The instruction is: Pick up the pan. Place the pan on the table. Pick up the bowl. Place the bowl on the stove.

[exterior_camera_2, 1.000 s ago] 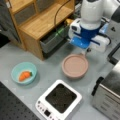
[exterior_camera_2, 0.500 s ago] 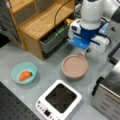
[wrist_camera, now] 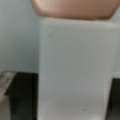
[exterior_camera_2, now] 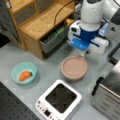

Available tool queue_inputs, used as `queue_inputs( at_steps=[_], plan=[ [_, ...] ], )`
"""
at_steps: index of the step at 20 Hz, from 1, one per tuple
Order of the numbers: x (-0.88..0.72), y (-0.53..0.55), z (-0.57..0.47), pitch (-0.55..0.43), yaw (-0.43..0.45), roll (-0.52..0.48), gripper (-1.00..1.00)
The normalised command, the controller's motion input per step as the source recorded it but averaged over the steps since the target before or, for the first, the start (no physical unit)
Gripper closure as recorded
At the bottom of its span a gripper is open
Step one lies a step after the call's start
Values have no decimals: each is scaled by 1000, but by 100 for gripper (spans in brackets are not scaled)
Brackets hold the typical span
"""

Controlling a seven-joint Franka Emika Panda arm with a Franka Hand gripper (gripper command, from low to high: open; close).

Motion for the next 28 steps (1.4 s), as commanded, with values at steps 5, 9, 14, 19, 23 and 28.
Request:
queue_inputs(
  at_steps=[5,9,14,19,23,28],
  plan=[
    [-2,-7,-234,-167,-45,43,100],
    [-36,-15,-64,-131,-26,37,100],
    [-68,-39,9,-91,-8,25,-100],
    [-64,-30,-25,-73,-10,26,-100],
    [-51,-40,-35,-73,-5,30,-100],
    [-48,-58,-25,-70,-3,29,-100]
  ],
)
